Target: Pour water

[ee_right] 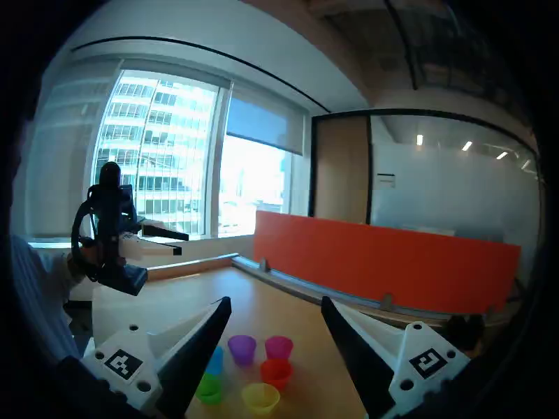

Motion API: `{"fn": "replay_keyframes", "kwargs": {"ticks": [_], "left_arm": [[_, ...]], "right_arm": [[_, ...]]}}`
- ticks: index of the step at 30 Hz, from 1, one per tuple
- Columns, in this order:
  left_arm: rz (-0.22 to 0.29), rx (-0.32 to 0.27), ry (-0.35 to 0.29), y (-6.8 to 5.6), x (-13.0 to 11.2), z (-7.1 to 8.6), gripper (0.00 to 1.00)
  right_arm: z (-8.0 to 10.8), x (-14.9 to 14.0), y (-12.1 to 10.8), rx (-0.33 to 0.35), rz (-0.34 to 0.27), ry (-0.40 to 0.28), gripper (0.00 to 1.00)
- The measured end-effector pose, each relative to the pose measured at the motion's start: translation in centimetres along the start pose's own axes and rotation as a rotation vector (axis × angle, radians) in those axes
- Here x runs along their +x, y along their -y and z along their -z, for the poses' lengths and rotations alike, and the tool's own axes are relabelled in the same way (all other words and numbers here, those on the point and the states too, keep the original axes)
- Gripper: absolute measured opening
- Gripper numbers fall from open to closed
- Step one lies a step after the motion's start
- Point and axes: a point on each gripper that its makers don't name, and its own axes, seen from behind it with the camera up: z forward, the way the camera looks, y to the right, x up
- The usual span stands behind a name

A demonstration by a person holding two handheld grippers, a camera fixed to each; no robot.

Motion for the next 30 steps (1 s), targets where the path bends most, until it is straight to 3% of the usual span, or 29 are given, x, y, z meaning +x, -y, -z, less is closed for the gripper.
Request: {"fn": "replay_keyframes", "kwargs": {"ticks": [12,30], "left_arm": [[0.005,-0.032,0.075,-0.2,-3.9,-0.4,1.0],[0.002,-0.077,0.117,-1.3,-8.3,-1.1,1.0]], "right_arm": [[-0.2,-1.7,2.7,0.093,0.039,0.053,1.0],[-0.7,-6.3,5.4,0.199,0.08,0.151,1.0]]}}
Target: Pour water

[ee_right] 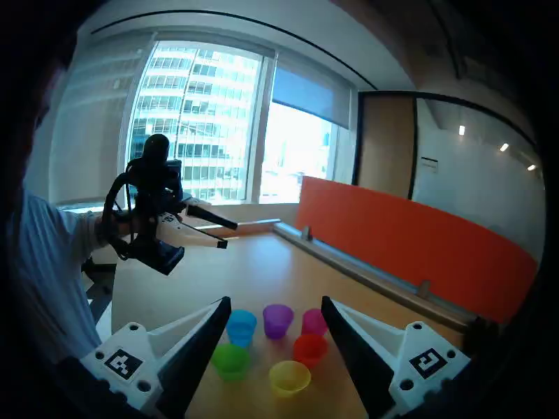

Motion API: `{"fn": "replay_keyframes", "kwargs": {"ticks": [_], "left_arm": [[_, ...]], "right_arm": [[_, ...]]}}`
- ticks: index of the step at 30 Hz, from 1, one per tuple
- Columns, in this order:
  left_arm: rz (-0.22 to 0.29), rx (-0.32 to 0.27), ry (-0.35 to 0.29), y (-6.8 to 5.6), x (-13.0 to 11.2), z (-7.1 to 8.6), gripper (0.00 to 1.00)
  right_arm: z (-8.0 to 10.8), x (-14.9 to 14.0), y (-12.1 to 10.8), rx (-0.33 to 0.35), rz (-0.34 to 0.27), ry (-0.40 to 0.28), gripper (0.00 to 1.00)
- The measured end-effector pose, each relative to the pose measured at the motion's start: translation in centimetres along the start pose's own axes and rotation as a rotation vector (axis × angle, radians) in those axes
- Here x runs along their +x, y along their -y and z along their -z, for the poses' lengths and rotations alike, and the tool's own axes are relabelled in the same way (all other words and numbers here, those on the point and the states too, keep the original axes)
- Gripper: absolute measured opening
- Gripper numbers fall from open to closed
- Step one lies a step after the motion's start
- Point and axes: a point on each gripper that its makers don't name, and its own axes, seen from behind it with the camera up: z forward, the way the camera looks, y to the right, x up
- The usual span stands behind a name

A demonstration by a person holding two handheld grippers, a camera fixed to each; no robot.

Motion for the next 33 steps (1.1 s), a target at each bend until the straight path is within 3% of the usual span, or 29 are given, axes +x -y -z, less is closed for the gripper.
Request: {"fn": "replay_keyframes", "kwargs": {"ticks": [23,33], "left_arm": [[-0.02,-0.084,0.156,-3.1,-8.8,-2.0,1.0],[-0.019,-0.121,0.216,-4.2,-12.0,-2.3,1.0]], "right_arm": [[-2.2,-6.4,2.8,0.109,0.065,0.102,1.0],[-3.4,-8.6,4.1,0.149,0.059,0.144,1.0]]}}
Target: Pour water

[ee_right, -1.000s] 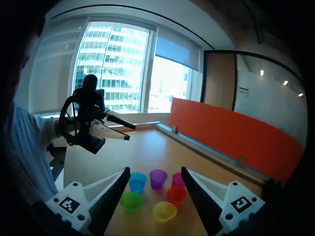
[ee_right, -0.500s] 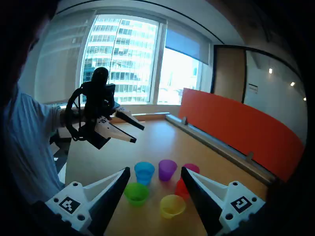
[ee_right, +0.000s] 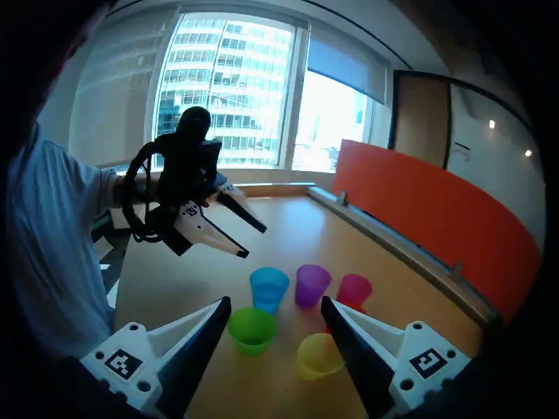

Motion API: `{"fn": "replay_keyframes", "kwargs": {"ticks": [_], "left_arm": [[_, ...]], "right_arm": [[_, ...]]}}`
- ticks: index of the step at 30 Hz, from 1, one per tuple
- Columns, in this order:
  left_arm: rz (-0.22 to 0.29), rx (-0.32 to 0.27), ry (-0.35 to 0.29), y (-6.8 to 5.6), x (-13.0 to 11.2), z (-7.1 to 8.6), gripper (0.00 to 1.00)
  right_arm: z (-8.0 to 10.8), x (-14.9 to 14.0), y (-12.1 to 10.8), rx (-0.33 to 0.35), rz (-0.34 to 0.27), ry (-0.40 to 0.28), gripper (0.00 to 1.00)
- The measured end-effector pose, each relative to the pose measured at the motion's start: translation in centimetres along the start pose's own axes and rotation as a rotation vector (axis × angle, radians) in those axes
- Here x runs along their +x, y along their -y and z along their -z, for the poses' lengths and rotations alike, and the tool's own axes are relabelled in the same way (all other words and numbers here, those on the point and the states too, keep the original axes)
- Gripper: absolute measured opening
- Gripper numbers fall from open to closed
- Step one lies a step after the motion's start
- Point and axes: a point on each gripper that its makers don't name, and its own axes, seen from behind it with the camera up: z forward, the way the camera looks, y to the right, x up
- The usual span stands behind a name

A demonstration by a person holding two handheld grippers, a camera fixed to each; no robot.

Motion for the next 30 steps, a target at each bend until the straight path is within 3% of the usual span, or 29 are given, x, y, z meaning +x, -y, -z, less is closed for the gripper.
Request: {"fn": "replay_keyframes", "kwargs": {"ticks": [14,30], "left_arm": [[-0.049,-0.037,0.102,-1.4,-4.8,-1.6,1.0],[-0.03,-0.075,0.155,-1.7,-7.1,-4.7,1.0]], "right_arm": [[-2.1,-2.6,1.2,0.036,-0.01,0.049,1.0],[-3.6,-4.6,1.3,0.052,-0.021,0.075,1.0]]}}
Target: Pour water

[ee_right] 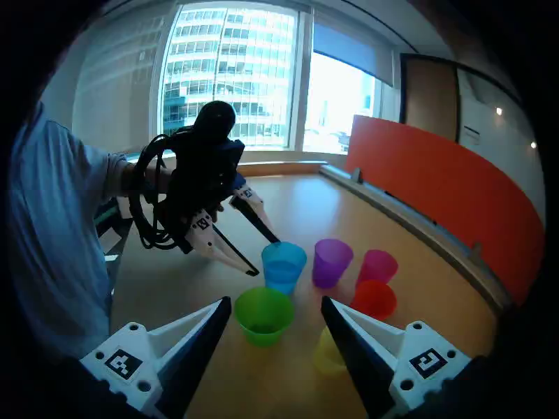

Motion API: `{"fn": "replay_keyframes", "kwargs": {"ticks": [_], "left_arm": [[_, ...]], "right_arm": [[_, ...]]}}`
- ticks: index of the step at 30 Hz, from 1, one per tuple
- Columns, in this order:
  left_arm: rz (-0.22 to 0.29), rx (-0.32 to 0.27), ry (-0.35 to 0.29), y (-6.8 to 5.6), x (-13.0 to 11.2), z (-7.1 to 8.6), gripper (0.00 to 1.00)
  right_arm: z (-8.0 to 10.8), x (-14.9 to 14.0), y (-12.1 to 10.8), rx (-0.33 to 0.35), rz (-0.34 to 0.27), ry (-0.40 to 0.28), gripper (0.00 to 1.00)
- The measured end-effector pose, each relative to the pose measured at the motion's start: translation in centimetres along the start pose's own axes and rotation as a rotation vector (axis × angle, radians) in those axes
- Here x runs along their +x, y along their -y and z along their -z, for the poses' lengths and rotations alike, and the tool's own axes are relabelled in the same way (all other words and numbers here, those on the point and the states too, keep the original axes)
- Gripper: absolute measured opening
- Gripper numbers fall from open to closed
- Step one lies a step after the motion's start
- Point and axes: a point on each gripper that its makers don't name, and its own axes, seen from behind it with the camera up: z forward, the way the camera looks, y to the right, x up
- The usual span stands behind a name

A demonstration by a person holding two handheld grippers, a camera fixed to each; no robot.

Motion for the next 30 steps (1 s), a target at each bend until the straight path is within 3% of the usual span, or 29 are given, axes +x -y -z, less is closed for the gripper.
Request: {"fn": "replay_keyframes", "kwargs": {"ticks": [11,22,25,27,30], "left_arm": [[-0.005,-0.027,-0.008,-0.1,0.9,-2.1,1.0],[-0.013,-0.034,-0.016,-0.2,1.5,-3.1,1.0],[-0.015,-0.03,-0.015,-0.2,1.4,-3.3,0.97],[-0.018,-0.029,-0.013,-0.2,1.4,-3.4,0.87],[-0.021,-0.027,-0.013,-0.1,1.4,-3.4,0.87]], "right_arm": [[-0.4,-0.6,0.0,0.005,-0.005,0.017,1.0],[-0.5,-0.7,-0.4,-0.002,-0.012,0.018,1.0],[-0.4,-0.8,-0.4,-0.003,-0.014,0.018,1.0],[-0.4,-0.8,-0.5,-0.004,-0.015,0.018,1.0],[-0.4,-0.8,-0.5,-0.004,-0.015,0.019,1.0]]}}
